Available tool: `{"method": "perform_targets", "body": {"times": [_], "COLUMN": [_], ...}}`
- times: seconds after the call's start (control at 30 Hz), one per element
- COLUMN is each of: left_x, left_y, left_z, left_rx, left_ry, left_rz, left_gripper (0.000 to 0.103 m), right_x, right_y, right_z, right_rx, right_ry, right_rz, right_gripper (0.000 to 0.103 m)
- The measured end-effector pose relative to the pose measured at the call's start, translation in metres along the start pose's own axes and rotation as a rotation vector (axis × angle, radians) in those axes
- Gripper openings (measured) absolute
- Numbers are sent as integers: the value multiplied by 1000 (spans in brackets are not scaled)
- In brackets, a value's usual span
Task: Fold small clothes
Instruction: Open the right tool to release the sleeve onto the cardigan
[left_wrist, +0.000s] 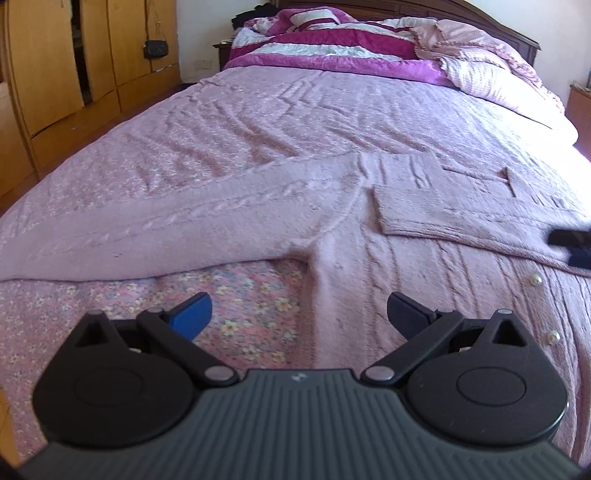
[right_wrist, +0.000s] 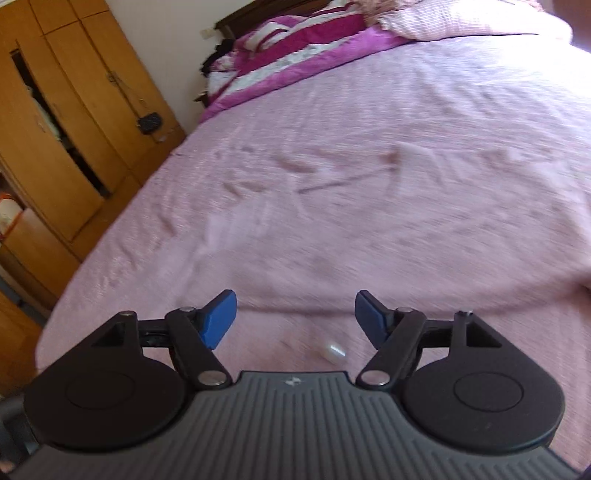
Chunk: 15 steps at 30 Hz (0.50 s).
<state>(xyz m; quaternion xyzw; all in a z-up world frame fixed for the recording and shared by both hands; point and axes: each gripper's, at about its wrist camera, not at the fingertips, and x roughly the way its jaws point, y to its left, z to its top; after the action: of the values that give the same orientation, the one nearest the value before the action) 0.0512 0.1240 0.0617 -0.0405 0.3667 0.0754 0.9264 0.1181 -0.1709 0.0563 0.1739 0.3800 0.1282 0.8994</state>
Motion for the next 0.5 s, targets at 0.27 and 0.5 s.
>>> {"method": "perform_targets", "body": {"times": [0.27, 0.5], "left_x": [0, 9], "left_y": [37, 93], "left_z": [14, 24], "left_rx": [-74, -236], "left_ry": [-9, -10], "left_rz": [74, 129], "left_gripper": [103, 103], "right_x": [-45, -68], "right_y": [-40, -43], "right_z": [-46, -79], "right_rx": [-7, -89], "right_ry": [-38, -62], "right_rz": [-117, -182], "right_gripper": [83, 89]}}
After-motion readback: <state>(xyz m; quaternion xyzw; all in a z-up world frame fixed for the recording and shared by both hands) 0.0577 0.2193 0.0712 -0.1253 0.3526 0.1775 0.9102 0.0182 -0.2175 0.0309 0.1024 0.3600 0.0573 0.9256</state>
